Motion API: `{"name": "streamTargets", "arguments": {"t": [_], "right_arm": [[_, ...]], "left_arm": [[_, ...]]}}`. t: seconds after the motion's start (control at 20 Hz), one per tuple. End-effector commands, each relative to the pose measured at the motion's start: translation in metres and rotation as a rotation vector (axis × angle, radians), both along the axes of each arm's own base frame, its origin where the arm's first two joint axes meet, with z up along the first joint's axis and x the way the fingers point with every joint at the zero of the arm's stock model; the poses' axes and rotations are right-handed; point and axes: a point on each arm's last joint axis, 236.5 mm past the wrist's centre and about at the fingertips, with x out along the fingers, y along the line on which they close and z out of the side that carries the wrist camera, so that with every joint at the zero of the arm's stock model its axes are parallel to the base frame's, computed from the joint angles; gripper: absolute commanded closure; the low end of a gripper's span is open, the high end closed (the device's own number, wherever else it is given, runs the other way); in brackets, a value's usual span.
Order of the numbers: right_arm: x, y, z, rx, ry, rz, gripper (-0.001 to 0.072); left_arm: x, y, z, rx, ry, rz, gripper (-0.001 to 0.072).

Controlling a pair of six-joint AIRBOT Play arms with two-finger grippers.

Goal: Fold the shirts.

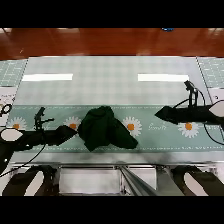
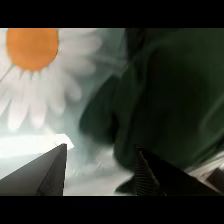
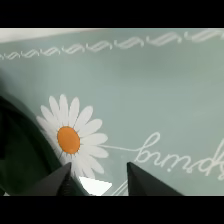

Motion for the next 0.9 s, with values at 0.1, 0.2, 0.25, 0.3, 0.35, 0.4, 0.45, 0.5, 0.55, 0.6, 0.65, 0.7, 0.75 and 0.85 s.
{"name": "streamTargets", "arguments": {"t": [0.1,0.2,0.25,0.3,0.35,0.4,0.45,0.5,0.55,0.6,0.65,0.7,0.75,0.85], "right_arm": [[-0.02,0.011,-0.011,0.077,0.029,-0.001,0.0305],[-0.022,0.012,-0.011,0.079,0.036,0.008,0.0305],[-0.024,0.014,-0.012,0.082,0.044,0.013,0.0304],[-0.029,0.018,-0.014,0.085,0.057,0.029,0.0305],[-0.038,0.026,-0.019,0.088,0.08,0.051,0.0305],[-0.051,0.037,-0.025,0.088,0.105,0.1,0.0304],[-0.063,0.046,-0.031,0.083,0.125,0.148,0.0304],[-0.074,0.055,-0.036,0.079,0.14,0.191,0.0304],[-0.084,0.062,-0.042,0.073,0.158,0.218,0.0304],[-0.091,0.069,-0.046,0.071,0.178,0.233,0.0304],[-0.096,0.076,-0.049,0.07,0.192,0.252,0.0304],[-0.098,0.085,-0.051,0.079,0.195,0.269,0.0304],[-0.098,0.094,-0.053,0.09,0.192,0.278,0.0304],[-0.097,0.109,-0.057,0.109,0.182,0.289,0.0304]], "left_arm": [[0.003,-0.009,-0.037,-0.015,0.092,0.043,0.0203],[0.001,-0.015,-0.046,-0.019,0.11,0.024,0.0203],[0.005,-0.022,-0.044,-0.048,0.098,0.023,0.0203],[0.01,-0.032,-0.038,-0.093,0.084,0.026,0.0204],[0.013,-0.042,-0.033,-0.124,0.068,0.016,0.0268],[0.015,-0.047,-0.03,-0.126,0.047,-0.015,0.0542],[0.017,-0.051,-0.026,-0.118,0.009,-0.059,0.0691],[0.02,-0.054,-0.02,-0.124,-0.012,-0.08,0.069],[0.024,-0.055,-0.013,-0.136,-0.024,-0.091,0.069],[0.028,-0.056,-0.008,-0.144,-0.035,-0.102,0.069],[0.031,-0.057,-0.003,-0.147,-0.046,-0.114,0.069],[0.034,-0.058,0.001,-0.152,-0.056,-0.12,0.069],[0.036,-0.059,0.005,-0.155,-0.064,-0.124,0.069],[0.038,-0.059,0.006,-0.155,-0.068,-0.125,0.069]]}}
